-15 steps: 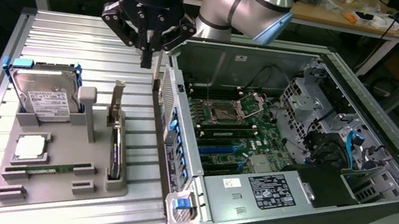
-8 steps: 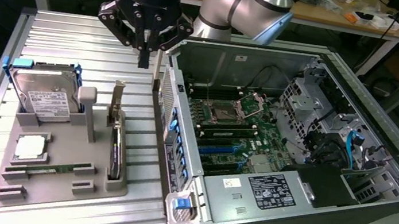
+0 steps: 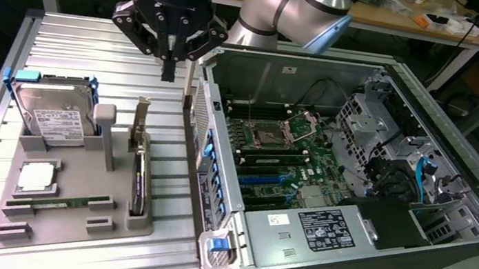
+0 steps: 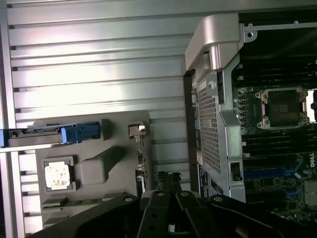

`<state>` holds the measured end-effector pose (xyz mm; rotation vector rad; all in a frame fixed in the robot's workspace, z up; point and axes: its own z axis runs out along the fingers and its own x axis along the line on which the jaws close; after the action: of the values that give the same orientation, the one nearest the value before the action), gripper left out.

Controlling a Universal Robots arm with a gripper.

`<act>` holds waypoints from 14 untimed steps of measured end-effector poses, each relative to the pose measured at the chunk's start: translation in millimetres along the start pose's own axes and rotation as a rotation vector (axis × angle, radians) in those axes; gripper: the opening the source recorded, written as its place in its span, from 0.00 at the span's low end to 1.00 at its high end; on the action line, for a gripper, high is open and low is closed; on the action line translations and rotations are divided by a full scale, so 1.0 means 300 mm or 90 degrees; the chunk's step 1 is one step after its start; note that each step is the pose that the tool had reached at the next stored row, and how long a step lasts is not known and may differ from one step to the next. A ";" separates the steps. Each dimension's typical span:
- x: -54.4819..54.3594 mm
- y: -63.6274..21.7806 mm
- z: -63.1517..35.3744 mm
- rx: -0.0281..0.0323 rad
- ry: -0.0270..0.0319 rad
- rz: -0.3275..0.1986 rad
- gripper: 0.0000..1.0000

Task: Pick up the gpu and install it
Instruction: 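Reach for the gpu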

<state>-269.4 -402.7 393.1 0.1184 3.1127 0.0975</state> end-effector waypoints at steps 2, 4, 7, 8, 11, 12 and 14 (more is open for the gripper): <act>0.004 0.000 0.000 0.0000 0.0000 0.000 0.11; 0.009 -0.001 0.000 0.0000 0.0000 0.000 0.11; 0.018 -0.002 0.000 0.0000 0.0000 0.000 0.11; 0.021 -0.002 -0.001 0.0000 0.0000 0.000 0.11; 0.030 -0.003 -0.001 0.0000 0.0000 0.000 0.11; 0.034 -0.004 -0.001 0.0000 0.0000 0.000 0.11; 0.040 -0.005 -0.001 0.0000 0.0000 0.000 0.11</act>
<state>-281.5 -403.2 393.1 0.1184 3.1127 0.0975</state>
